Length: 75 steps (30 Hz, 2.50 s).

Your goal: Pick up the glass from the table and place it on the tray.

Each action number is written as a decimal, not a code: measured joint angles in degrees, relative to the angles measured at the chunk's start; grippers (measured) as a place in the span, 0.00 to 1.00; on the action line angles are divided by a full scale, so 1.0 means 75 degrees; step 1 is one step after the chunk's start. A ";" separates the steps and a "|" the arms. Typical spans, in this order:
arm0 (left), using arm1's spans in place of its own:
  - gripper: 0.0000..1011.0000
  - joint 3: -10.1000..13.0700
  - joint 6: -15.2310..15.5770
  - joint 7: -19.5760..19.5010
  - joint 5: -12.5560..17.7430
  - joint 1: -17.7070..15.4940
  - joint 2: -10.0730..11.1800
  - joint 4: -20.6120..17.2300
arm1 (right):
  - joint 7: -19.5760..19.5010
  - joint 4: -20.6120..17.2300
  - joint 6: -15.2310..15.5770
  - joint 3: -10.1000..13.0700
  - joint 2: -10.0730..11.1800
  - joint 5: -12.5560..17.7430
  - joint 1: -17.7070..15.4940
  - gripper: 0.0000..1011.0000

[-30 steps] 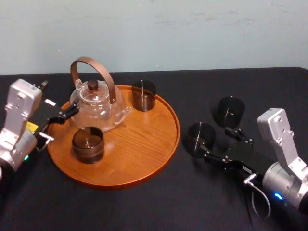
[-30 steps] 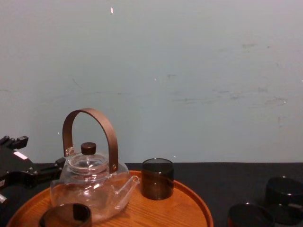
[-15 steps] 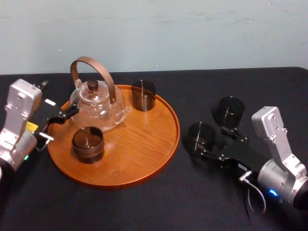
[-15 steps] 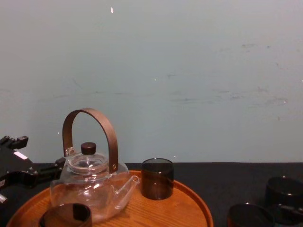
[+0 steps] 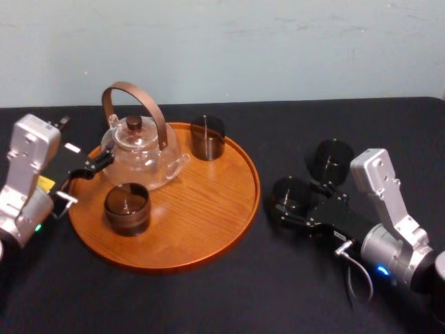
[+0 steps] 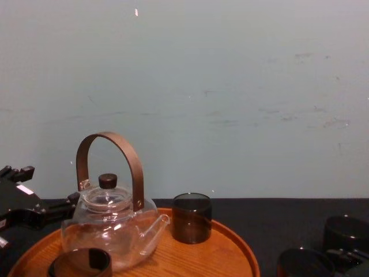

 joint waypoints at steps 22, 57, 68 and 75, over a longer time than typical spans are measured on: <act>0.99 0.0000 0.0000 0.0000 0.0000 0.0000 0.0000 0.0000 | 0.0319 0.0672 -0.0167 -0.0198 -0.0204 0.0005 0.0467 0.99; 0.99 0.0000 0.0000 0.0000 0.0000 0.0000 0.0000 -0.0001 | 0.0421 0.0742 -0.0259 -0.0257 -0.0184 0.0059 0.0517 0.89; 0.99 0.0000 0.0000 0.0000 0.0000 0.0000 0.0000 0.0000 | 0.0441 0.0107 -0.0231 -0.0241 -0.0084 0.0271 0.0263 0.89; 0.99 0.0000 0.0000 0.0000 0.0000 0.0000 0.0000 0.0000 | 0.0471 -0.0313 -0.0200 -0.0378 -0.0061 0.0335 0.0185 0.89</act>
